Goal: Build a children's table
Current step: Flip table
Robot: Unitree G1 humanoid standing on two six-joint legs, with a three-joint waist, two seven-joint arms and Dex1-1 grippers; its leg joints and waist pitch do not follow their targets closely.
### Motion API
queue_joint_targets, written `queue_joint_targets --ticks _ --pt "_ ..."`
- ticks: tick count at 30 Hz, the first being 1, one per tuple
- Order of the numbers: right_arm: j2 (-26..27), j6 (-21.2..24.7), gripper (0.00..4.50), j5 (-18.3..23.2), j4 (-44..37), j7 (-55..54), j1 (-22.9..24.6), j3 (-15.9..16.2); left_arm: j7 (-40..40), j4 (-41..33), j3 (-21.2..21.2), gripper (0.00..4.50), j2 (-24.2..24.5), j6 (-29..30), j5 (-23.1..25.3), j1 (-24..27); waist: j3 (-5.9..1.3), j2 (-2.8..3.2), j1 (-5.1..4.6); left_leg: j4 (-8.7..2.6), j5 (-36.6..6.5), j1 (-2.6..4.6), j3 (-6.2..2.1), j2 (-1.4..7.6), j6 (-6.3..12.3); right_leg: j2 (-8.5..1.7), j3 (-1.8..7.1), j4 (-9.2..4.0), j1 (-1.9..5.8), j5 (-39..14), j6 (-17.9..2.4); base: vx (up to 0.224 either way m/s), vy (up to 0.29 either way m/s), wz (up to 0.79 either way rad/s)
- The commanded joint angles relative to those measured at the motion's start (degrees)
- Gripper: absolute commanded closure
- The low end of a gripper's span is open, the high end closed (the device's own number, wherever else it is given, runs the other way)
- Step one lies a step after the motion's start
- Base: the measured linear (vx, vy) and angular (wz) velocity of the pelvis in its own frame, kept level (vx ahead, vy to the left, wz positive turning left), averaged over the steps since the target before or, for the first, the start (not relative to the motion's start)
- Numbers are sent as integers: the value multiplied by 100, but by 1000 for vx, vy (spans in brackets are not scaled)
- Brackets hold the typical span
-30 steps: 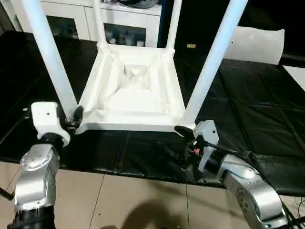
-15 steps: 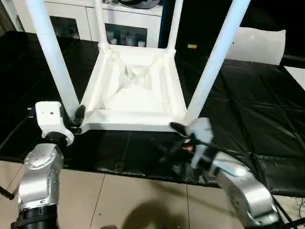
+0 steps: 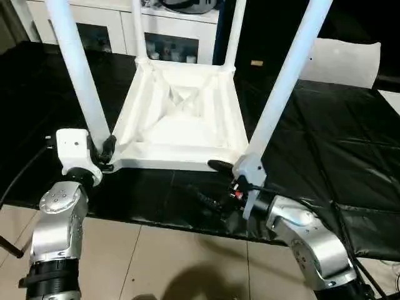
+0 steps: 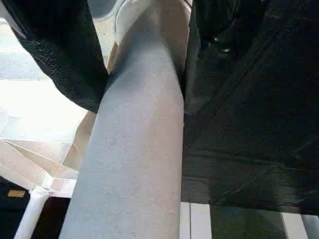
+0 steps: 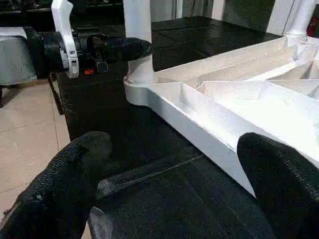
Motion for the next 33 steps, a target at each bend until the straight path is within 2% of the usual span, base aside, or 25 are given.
queue_joint_targets --ticks 1,5,7,8,9,10,11,12,14,15,16,17,19,23,25,30,33 --pt "-35 -66 0 14 35 72 -95 -14 8 124 -37 250 -72 122 -156 -71 -300 144 -39 -556 -836 -24 -191 504 111 -723 528 -457 250 -1809 -378 0 0 0" --pt "7 -28 0 71 47 48 -115 -45 65 27 114 250 -226 253 -440 -95 -301 135 -32 -553 -804 -37 -181 504 117 -738 532 -447 262 -1789 -436 0 0 0" --pt "119 71 0 223 49 -32 -137 -153 208 -203 407 250 -604 437 -1003 -119 -294 135 -25 -549 -852 -38 -184 508 98 -754 524 -474 257 -1938 -443 0 0 0" --pt "130 82 0 238 51 -40 -141 -165 222 -247 439 250 -665 472 -1091 -113 -299 120 -38 -550 -841 -49 -178 511 101 -749 531 -468 268 -1914 -449 0 0 0" --pt "181 133 0 299 61 -75 -162 -211 264 -438 556 250 -920 631 -1469 -70 -309 95 -35 -543 -774 -49 -177 520 116 -759 535 -454 272 -1853 -463 0 0 0" --pt "191 146 0 312 63 -82 -166 -218 276 -483 576 250 -983 673 -1558 -52 -315 102 -31 -541 -698 -53 -180 526 123 -767 538 -434 274 -1773 -503 0 0 0" --pt "230 196 0 353 73 -102 -183 -236 317 -690 597 250 -1241 852 -1880 60 -325 102 -33 -527 -544 -66 -172 525 160 -751 543 -409 273 -1586 -545 0 0 0" --pt "242 214 0 364 76 -106 -189 -237 336 -774 581 250 -1333 923 -1990 116 -333 92 -33 -514 -338 -98 -171 524 217 -746 548 -367 283 -1321 -636 0 0 0" --pt "297 307 0 418 80 -146 -187 -255 321 -918 427 250 -1448 1056 -2031 260 -351 91 -21 -486 -92 -103 -141 504 331 -739 555 -333 282 -1046 -741 0 0 0" --pt "316 347 0 431 79 -177 -182 -262 296 -960 369 250 -1477 1118 -2037 304 -342 99 -10 -482 -77 -93 -120 491 384 -738 559 -347 271 -1081 -754 0 0 0" --pt "349 424 0 396 104 -287 -174 -272 317 -1001 360 250 -1551 1192 -2087 333 -342 47 9 -483 -51 -84 -105 480 416 -738 557 -352 270 -1201 -717 0 0 0" --pt "359 446 0 383 112 -323 -172 -274 327 -1012 365 250 -1574 1212 -2103 338 -336 57 11 -490 -28 -77 -104 483 424 -722 550 -366 258 -1248 -692 0 0 0" --pt "431 472 0 379 174 -437 -157 -343 284 -1080 315 250 -1601 1356 -2085 364 -324 59 3 -511 -94 -73 -117 504 390 -702 538 -385 251 -1386 -566 0 0 0" --pt "661 721 0 499 377 -924 -198 -672 282 -1253 303 250 -1655 1606 -2130 396 -313 43 -29 -530 -250 -66 -119 485 271 -709 544 -417 266 -1620 -410 0 0 0" --pt "821 897 0 681 460 -1097 -230 -882 397 -1393 297 250 -1669 1767 -2319 424 -318 34 -46 -531 -232 -58 -116 484 261 -710 551 -408 260 -1601 -400 0 0 0" --pt "942 1187 0 782 626 -1399 -311 -1087 454 -1387 329 250 -1656 1809 -2394 398 -319 24 -35 -525 -65 -53 -97 460 303 -688 544 -415 256 -1547 -325 0 0 0" --pt "1079 1326 0 984 732 -1501 -398 -1269 450 -1399 421 250 -1689 1913 -2426 360 -320 26 -35 -525 -91 -56 -97 458 285 -693 540 -421 261 -1604 -291 0 0 0"
